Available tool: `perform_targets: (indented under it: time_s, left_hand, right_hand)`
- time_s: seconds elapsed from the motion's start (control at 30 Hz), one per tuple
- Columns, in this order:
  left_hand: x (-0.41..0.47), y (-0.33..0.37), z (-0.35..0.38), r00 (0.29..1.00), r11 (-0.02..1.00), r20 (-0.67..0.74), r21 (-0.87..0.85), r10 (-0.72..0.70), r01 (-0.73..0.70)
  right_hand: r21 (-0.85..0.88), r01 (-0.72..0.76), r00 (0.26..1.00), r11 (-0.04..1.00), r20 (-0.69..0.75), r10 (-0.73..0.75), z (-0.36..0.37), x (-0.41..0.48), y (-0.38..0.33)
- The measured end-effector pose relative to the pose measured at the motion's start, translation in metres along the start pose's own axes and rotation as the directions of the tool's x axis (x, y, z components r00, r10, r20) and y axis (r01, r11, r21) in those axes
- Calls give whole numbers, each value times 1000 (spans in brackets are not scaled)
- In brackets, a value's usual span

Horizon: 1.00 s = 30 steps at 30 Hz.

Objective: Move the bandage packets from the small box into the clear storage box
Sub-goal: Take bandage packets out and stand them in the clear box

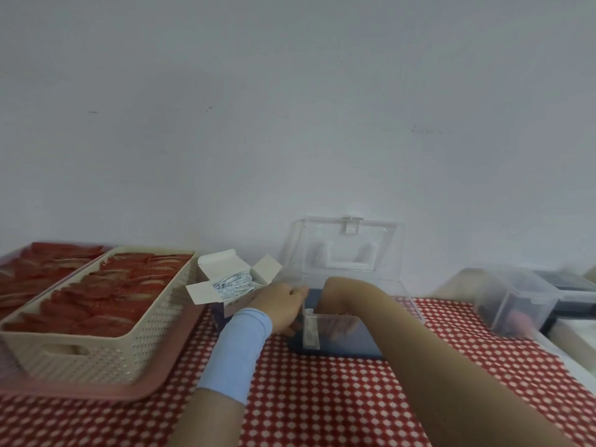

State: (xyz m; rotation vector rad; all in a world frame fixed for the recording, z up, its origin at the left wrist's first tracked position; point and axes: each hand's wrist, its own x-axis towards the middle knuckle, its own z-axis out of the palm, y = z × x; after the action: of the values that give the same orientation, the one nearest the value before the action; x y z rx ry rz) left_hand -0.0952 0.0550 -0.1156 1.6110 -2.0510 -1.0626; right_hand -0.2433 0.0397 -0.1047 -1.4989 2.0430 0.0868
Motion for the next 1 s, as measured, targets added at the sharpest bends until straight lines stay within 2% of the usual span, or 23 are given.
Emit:
perform_targets:
  time_s: [0.1,0.2,0.27,0.33,0.4,0.47,0.57,0.7,0.83,0.93,1.0]
  left_hand:
    - [-1,-1,-7,1000,999,10,-45,12,-11]
    - [-10,2,-29,981,990,-149,-49,121,-130]
    - [-17,-4,-51,933,982,-305,62,189,-179]
    - [-20,-18,-71,899,975,-388,157,205,-154]
    - [-17,-39,-82,913,960,-371,272,171,-69]
    - [-14,-57,-84,945,929,-311,370,100,23]
    - [-7,-74,-83,954,944,-287,328,82,18]
    - [-3,-80,-84,950,947,-273,317,150,-59]
    - [0,-83,-87,952,945,-243,307,189,-109]
    - [-2,-80,-89,958,966,-237,236,164,-107]
    - [-3,-76,-91,945,976,-279,182,171,-122]
  right_hand:
    - [45,69,996,997,-58,-66,-8,-6,5]
    - [68,164,969,984,-197,-147,-21,-21,4]
    - [88,301,900,949,-354,-253,-28,-31,-5]
    - [58,460,790,886,-482,-379,-30,-41,-21]
    - [-35,555,693,831,-532,-486,-25,-49,-41]
    - [-155,579,647,800,-511,-567,-18,-49,-60]
    - [-286,563,645,775,-435,-629,-6,-37,-80]
    - [-305,569,676,763,-354,-646,4,-22,-95]
    - [-415,520,684,746,-321,-655,10,-13,-105]
    - [-419,517,685,746,-320,-654,11,-9,-110]
    - [-364,545,689,755,-319,-651,10,-9,-110]
